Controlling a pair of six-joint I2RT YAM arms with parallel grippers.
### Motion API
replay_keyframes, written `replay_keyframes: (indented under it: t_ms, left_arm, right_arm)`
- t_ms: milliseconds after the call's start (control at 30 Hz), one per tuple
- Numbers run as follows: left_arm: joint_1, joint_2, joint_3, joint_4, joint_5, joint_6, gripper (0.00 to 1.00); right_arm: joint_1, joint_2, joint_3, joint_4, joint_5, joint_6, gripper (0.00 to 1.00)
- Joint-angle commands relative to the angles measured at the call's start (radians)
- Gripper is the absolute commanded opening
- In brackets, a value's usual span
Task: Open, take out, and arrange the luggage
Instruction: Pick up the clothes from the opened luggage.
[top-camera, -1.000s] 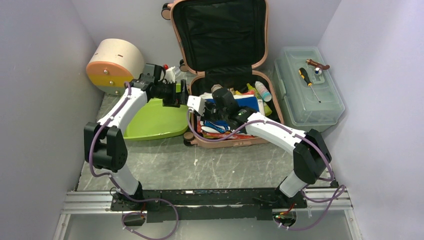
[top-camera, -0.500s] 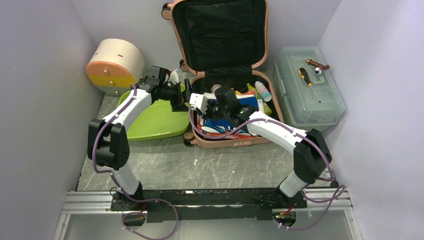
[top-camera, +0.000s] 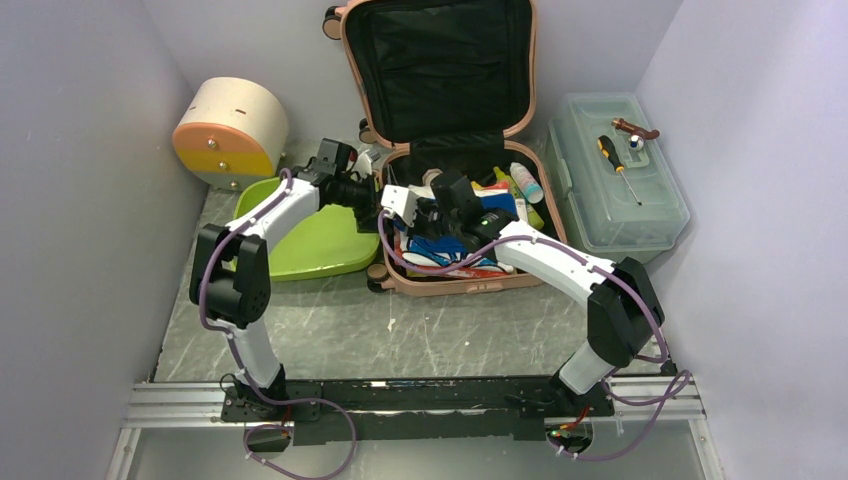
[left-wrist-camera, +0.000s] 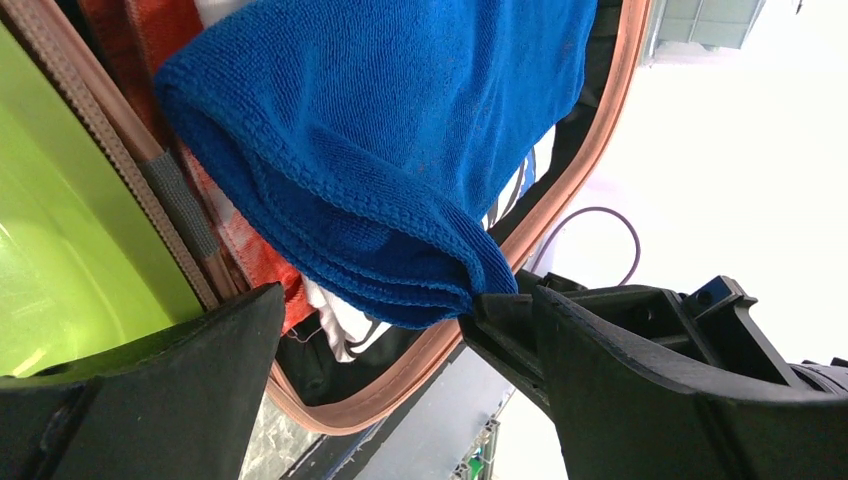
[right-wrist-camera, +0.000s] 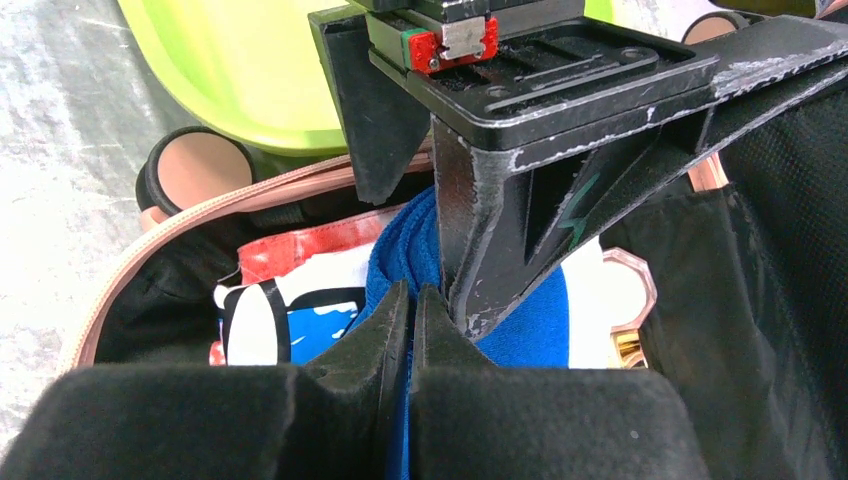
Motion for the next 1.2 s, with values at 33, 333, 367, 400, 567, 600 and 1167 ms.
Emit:
replay_keyframes:
  t_ms: [33, 333, 367, 400, 567, 600, 1167]
  left_arm:
    - [-0.012, 0.049, 0.055, -0.010, -0.024, -0.005, 0.99]
    - [-0.022, 0.066, 0.063, -0.002, -0.029, 0.010, 1.00]
    - [-0.022, 0.067, 0.062, -0.002, -0.029, 0.011, 0.99]
    - [-0.022, 0.069, 0.060, 0.004, -0.022, 0.014, 0.98]
    - [-0.022, 0.071, 0.058, 0.017, -0.001, 0.019, 0.84]
    - [-0.022, 0.071, 0.059, 0.018, 0.000, 0.021, 0.83]
    - [-0.024, 0.076, 0.063, 0.018, 0.001, 0.072, 0.26]
  right_arm:
    - [-0.011, -0.037, 0.043, 0.034, -0.031, 0.017, 0.00]
    - [-0.009, -0.032, 0.066, -0.008, -0.113, 0.024, 0.00]
    - [-0.008, -0.031, 0.067, -0.012, -0.125, 0.023, 0.00]
    - [-0.007, -0.030, 0.068, -0.016, -0.134, 0.022, 0.00]
    - [0.000, -0.015, 0.081, -0.035, -0.149, 0.017, 0.01]
    - [0.002, -0.012, 0.084, -0.038, -0.147, 0.017, 0.02]
    - [0.019, -0.039, 0.099, -0.107, -0.146, -0.015, 0.92]
